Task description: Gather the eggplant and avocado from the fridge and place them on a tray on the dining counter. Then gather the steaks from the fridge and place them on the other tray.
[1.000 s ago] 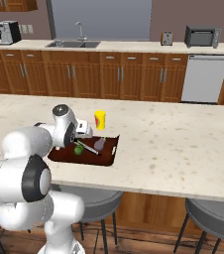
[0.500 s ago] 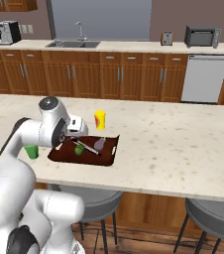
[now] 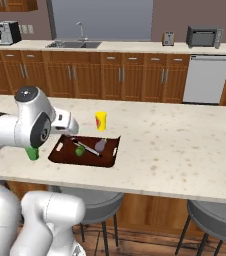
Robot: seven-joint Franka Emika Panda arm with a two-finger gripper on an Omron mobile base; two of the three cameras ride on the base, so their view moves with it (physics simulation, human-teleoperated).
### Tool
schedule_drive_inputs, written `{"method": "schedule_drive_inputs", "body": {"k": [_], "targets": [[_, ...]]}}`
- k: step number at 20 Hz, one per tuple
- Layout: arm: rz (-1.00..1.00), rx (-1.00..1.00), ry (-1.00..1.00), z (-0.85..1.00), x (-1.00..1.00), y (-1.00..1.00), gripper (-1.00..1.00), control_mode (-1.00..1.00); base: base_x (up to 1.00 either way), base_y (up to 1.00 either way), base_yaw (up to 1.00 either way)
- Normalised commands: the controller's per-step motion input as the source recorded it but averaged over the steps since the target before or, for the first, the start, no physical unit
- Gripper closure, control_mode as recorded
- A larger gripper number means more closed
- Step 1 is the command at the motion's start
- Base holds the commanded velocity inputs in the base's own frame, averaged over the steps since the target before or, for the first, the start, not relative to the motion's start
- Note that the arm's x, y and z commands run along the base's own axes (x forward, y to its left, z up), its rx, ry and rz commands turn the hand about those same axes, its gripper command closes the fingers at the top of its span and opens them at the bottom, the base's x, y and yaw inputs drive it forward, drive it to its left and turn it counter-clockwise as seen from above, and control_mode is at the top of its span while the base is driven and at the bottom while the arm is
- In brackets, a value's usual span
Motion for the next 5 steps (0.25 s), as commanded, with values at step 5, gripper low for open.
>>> {"method": "schedule_drive_inputs", "body": {"k": [5], "targets": [[0.00, 0.00, 0.06, 0.73, -0.96, 0.00, -1.00, -1.00, 0.00, 0.00, 0.00]]}}
